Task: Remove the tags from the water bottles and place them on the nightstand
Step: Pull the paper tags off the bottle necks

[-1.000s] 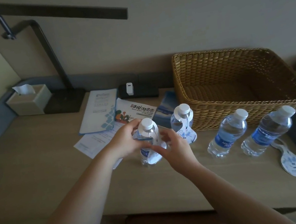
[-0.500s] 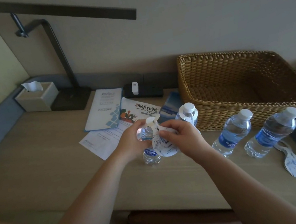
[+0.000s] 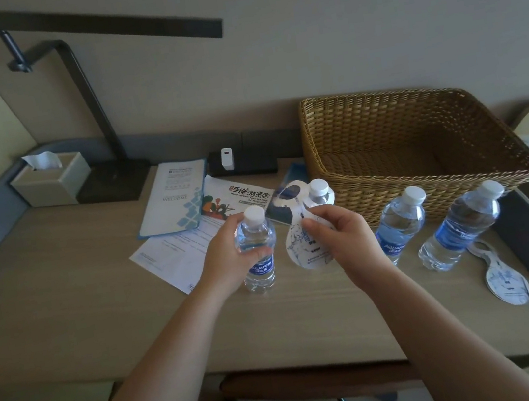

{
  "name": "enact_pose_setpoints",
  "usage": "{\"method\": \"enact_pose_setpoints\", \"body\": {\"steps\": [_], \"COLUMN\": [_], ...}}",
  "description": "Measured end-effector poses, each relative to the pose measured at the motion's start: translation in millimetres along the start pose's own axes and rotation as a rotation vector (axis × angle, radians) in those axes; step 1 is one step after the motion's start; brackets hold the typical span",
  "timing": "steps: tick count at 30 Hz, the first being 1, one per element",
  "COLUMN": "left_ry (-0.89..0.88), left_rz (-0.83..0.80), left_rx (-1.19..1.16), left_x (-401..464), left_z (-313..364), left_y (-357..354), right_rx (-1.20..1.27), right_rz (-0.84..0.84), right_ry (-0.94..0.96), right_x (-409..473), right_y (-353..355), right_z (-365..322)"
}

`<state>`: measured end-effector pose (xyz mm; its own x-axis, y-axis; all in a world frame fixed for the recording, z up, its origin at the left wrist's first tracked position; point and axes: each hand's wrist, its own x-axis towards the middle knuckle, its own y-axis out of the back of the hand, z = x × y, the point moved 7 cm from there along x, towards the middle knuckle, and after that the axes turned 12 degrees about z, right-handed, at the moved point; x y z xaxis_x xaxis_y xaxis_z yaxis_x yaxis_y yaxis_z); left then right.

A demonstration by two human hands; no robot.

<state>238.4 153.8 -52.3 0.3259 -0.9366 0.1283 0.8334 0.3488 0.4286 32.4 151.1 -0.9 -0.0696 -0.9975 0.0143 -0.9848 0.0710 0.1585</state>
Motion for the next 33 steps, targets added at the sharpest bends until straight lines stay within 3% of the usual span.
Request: {"method": "enact_pose_setpoints", "body": {"steps": [13,20,24,33], "left_ry": [-0.131,-0.111,-0.127,-0.110], "left_rz": [0.290,0.286,0.309,0.327], "left_rx": [0.194,0.250,0.243,0.266], "left_x": [-17.5,-15.4,-18.4,-19.7], "left_z": [13.6,14.4,18.6,18.2], "left_y": [-11.4,-22.1,-23.9,-23.8], "right_rx": [0.138,0.239,0.117,-0.309], "right_rz": [0.344,0.803,0.793,0.780], "right_ry": [-0.141,-0.450,-0.566,-0.493], "right_x": [-24.0,-28.2,-2.1,38.1], "right_y": [180.2,296.4,323.5,337.5], "right_z": [66.0,163.3,199.0,215.3]}}
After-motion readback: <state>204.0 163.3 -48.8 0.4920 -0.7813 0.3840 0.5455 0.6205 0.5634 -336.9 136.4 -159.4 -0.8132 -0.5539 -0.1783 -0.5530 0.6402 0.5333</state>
